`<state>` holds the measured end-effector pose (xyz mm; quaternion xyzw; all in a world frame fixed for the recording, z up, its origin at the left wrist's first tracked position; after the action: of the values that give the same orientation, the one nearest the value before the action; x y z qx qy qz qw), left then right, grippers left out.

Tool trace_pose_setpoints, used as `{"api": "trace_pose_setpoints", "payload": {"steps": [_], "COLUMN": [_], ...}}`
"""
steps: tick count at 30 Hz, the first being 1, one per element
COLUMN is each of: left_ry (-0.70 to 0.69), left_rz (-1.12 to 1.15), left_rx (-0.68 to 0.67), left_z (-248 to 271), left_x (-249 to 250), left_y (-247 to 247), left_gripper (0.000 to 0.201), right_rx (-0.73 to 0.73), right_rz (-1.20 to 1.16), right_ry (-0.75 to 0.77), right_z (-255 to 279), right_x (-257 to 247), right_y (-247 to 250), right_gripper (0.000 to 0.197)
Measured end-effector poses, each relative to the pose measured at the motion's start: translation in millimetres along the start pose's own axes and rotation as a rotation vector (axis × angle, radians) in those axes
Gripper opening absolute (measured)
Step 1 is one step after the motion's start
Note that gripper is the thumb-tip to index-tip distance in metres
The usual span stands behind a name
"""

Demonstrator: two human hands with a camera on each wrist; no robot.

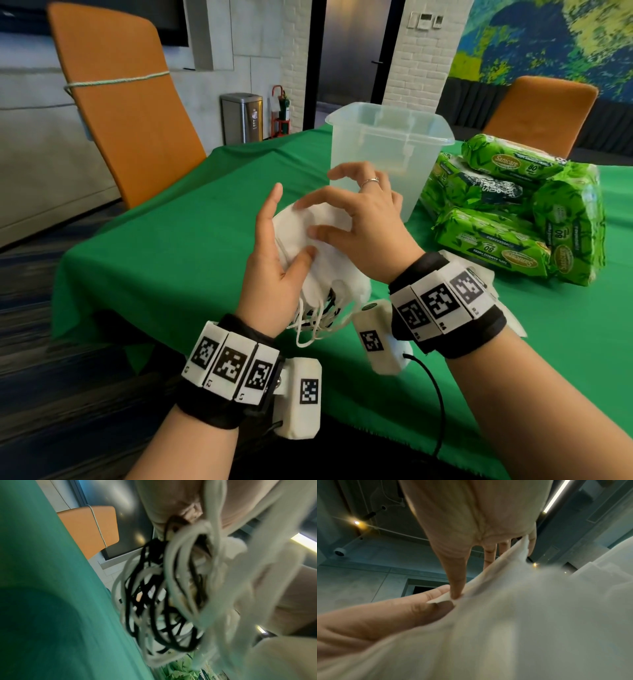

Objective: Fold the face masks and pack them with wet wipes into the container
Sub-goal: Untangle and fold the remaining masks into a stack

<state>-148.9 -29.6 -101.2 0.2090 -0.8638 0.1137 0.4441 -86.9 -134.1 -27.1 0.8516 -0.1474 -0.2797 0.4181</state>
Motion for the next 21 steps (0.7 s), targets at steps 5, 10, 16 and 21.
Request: {"api": "trace_pose_setpoints", "payload": {"steps": [5, 10, 16, 21], "left_ry": [0.005, 0.001, 0.025, 0.076], "left_rz": [-0.012, -0.006, 0.047, 0.091], "left_rx": [-0.060, -0.050, -0.043, -0.045], "left_z": [2, 3, 4, 4], "left_x": [-3, -1, -2, -3], "left_y": [-3, -2, -2, -1], "left_gripper": [0.072, 0.067, 0.044, 0.041], "right_rx": [-0.020, 0.133, 0.290, 0.180], "right_rz": [0.070, -0.029, -0.202, -0.272], "right_ry": [-0.015, 0.048, 0.156, 0.142], "right_z": [-2, 0, 4, 4], "right_x": [1, 7, 11, 13], "right_y": [2, -2, -6, -4], "right_gripper": [0.028, 0.023, 0.014, 0.005]}}
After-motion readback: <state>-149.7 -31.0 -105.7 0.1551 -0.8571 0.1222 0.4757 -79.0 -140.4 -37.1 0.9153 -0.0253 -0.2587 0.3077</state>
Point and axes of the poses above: each hand's wrist, its own z-axis away from the middle knuckle, its own y-axis out of the back of the hand, x = y × z, the point moved 2 cm from there along -z, towards the middle knuckle, and after that the axes turned 4 degrees about -z, right-handed, at the moved point
